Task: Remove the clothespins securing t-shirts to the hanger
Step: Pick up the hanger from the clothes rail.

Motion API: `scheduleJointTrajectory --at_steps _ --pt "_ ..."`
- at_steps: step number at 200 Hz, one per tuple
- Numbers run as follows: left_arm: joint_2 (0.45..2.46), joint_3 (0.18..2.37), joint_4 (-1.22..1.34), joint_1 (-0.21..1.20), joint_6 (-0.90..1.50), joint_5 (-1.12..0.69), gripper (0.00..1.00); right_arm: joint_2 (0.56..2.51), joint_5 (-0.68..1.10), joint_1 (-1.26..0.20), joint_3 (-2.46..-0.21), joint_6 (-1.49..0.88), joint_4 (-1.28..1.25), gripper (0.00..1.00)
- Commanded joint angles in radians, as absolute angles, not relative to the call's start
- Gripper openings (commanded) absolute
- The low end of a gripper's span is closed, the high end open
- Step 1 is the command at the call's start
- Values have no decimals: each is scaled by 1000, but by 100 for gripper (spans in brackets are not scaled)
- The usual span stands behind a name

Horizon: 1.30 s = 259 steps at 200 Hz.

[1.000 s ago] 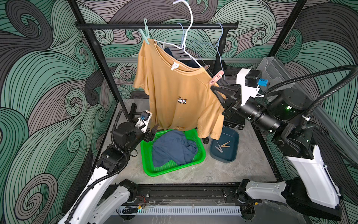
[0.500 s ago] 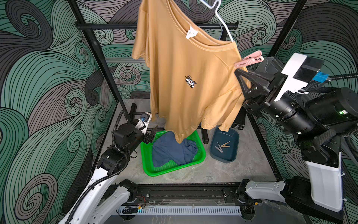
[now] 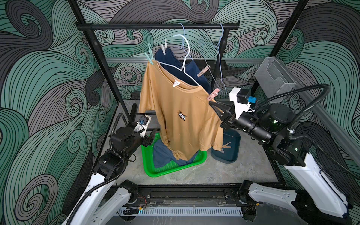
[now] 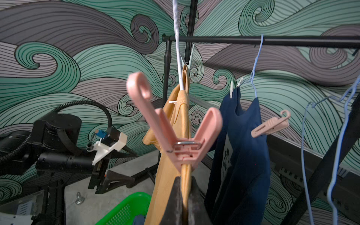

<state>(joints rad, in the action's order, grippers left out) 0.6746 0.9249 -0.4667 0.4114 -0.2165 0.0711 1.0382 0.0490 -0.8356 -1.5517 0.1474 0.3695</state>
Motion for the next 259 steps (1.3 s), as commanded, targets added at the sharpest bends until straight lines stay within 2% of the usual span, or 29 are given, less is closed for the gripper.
scheduleJointTrajectory --at_steps 1,60,112,160,207,259 --pt "647 915 -496 402 -223 90 80 954 45 -824 -1500 101 282 0" --pt "632 903 -497 402 -219 75 79 903 127 -779 -1332 78 298 0" --pt "631 908 -494 402 -225 66 80 924 371 -655 -1245 46 291 0" --pt "637 916 -470 402 -295 -40 79 948 453 -635 -1169 91 328 0" --pt "692 1003 -502 402 -388 -170 79 962 571 -608 -1182 140 420 0" --pt "704 1084 -517 402 -441 -195 79 951 683 -566 -1258 183 567 0"
